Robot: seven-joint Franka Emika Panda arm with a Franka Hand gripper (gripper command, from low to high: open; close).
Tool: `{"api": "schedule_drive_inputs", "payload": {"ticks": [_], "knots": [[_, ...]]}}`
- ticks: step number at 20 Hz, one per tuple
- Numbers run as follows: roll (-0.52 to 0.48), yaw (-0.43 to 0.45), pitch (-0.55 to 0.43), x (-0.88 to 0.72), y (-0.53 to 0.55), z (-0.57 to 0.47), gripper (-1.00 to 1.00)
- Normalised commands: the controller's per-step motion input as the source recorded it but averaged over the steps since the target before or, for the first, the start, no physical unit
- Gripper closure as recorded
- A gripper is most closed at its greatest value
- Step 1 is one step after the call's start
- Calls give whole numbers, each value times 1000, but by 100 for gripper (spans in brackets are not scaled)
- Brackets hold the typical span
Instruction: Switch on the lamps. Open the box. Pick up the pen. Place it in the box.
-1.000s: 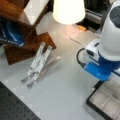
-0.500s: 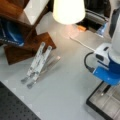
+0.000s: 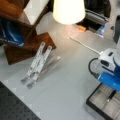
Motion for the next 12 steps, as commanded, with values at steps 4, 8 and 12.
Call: {"api": "schedule_drive_inputs", "payload": {"ticks": [4, 8, 12], "knots": [[64, -177, 43, 108, 160, -79, 100], [37, -193, 39, 90, 121, -64, 100], [55, -202, 27, 71, 102, -62, -100]]}}
